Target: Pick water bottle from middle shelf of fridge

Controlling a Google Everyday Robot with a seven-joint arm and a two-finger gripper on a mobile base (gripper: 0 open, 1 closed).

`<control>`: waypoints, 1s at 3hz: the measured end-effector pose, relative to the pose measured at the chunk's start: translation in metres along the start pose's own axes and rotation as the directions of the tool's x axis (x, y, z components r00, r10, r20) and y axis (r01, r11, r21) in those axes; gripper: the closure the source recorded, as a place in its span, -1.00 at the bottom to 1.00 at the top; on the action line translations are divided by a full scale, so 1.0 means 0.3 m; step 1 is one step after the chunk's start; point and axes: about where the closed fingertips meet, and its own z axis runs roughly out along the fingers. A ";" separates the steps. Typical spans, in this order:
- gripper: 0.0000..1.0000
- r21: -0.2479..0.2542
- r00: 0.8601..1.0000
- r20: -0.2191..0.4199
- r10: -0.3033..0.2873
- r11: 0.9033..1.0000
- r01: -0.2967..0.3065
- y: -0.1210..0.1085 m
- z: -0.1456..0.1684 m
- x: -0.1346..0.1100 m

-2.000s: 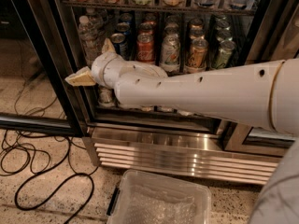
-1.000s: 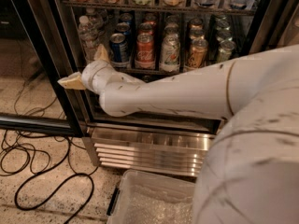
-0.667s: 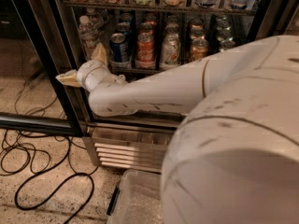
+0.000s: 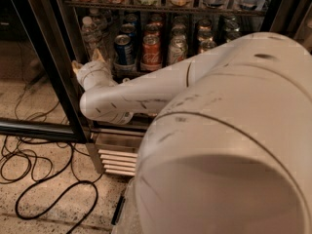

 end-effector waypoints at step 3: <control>-0.28 0.124 0.998 -0.039 0.040 0.992 -0.035 -0.072 -0.014 0.033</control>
Offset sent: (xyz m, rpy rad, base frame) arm 0.0091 -0.0278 -0.0044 0.0373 0.0107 -0.1481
